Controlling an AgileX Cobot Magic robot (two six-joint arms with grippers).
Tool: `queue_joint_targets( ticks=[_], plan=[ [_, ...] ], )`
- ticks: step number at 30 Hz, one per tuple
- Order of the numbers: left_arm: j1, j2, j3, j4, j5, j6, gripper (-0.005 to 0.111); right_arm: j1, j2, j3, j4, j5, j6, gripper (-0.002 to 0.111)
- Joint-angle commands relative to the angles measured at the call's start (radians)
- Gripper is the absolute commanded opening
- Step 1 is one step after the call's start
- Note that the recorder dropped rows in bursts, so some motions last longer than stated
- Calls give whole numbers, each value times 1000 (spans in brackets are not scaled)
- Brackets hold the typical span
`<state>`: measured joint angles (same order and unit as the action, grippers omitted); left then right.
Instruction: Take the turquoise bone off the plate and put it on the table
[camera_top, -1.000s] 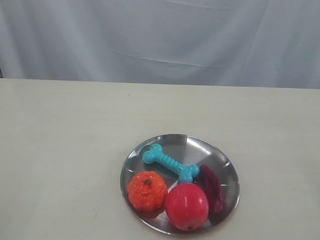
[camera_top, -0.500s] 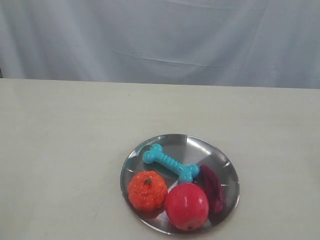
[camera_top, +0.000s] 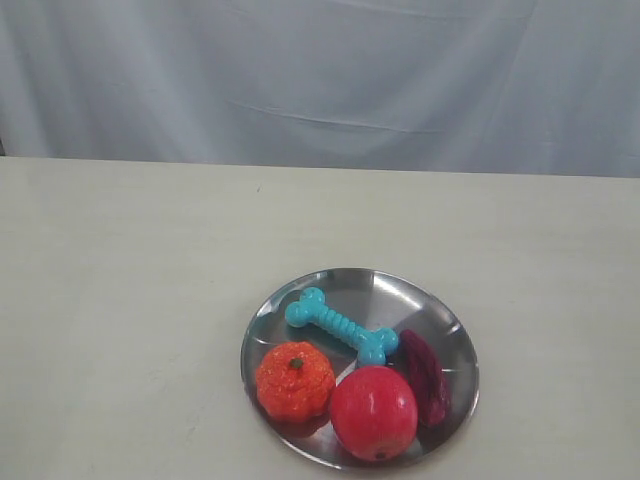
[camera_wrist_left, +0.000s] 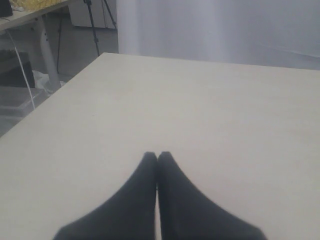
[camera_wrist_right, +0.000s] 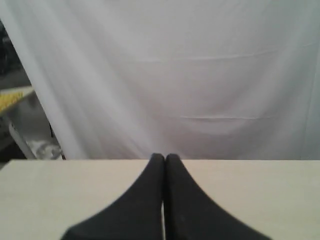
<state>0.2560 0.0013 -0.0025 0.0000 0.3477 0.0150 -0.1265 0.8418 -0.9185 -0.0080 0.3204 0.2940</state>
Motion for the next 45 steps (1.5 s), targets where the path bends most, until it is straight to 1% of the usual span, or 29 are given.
queue_joint_targets(
  ticks=[1, 6, 9, 10, 14, 17, 21, 24, 25, 27, 30, 32, 33, 41, 45],
  plan=[
    [0, -1, 3, 0, -5, -4, 0, 24, 164, -239, 34, 266, -176, -1],
    [0, -1, 3, 0, -5, -4, 0, 24, 332, -474, 131, 556, -415, -1],
    [0, -1, 3, 0, -5, -4, 0, 24, 428, -574, 159, 701, -586, -1],
    [0, -1, 3, 0, -5, -4, 0, 24, 455, -591, 163, 717, -609, -1],
    [0, -1, 3, 0, -5, -4, 0, 24, 549, -648, 168, 737, -583, -1],
    [0, -1, 3, 0, -5, -4, 0, 24, 618, -651, 170, 746, -638, -1],
    [0, -1, 3, 0, -5, -4, 0, 24, 738, -651, 208, 804, -738, -1],
    [0, -1, 3, 0, -5, -4, 0, 24, 829, -651, 228, 814, -772, 0],
    [0, -1, 3, 0, -5, -4, 0, 24, 853, -651, 239, 812, -783, 2],
    [0, -1, 3, 0, -5, -4, 0, 24, 912, -651, 279, 806, -818, 12],
    [0, -1, 3, 0, -5, -4, 0, 33, 988, -651, 336, 792, -872, 39],
    [0, -1, 3, 0, -5, -4, 0, 48, 1025, -651, 343, 774, -901, 52],
    [0, -1, 3, 0, -5, -4, 0, 59, 1044, -651, 343, 762, -914, 55],
    [0, -1, 3, 0, -5, -4, 0, 166, 1176, -651, 339, 619, -954, 54],
    [0, -1, 3, 0, -5, -4, 0, 211, 1233, -651, 288, 590, -954, 54]
  ],
)
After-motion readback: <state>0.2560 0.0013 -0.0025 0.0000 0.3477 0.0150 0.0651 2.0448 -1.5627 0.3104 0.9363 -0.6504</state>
